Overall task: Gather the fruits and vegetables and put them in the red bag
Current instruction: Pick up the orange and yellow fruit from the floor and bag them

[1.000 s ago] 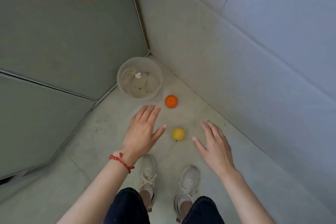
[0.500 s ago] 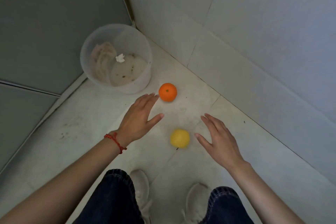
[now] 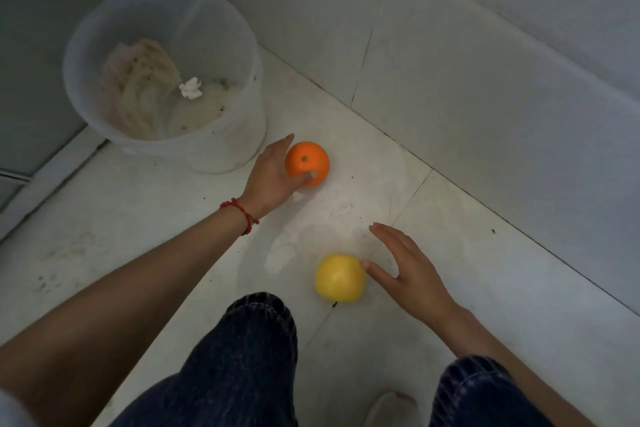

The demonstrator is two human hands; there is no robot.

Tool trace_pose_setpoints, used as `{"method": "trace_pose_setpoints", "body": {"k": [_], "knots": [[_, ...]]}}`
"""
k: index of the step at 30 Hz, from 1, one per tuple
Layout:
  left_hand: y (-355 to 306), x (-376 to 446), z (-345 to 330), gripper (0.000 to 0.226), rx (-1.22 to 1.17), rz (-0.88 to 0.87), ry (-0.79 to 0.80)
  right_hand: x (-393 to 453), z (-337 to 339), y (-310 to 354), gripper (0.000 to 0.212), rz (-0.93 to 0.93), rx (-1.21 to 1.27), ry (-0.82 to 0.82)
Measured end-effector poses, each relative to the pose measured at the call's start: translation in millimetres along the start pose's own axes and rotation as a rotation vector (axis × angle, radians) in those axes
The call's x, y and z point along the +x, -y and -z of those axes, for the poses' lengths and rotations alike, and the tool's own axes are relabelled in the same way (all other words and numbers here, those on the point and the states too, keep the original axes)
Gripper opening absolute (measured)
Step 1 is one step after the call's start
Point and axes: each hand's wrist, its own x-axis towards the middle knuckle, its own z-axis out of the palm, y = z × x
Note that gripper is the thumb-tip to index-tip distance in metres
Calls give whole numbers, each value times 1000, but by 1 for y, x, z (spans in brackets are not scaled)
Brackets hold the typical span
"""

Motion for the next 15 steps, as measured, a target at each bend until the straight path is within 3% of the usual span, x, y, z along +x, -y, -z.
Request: {"method": "trace_pose_setpoints", "body": {"k": [8, 15], "knots": [[9, 22, -22, 82, -70, 31, -40, 6, -20, -18, 60, -3, 71, 11], [21, -9, -7, 73, -222, 111, -41, 8, -32, -14, 64, -33, 171, 42]]}}
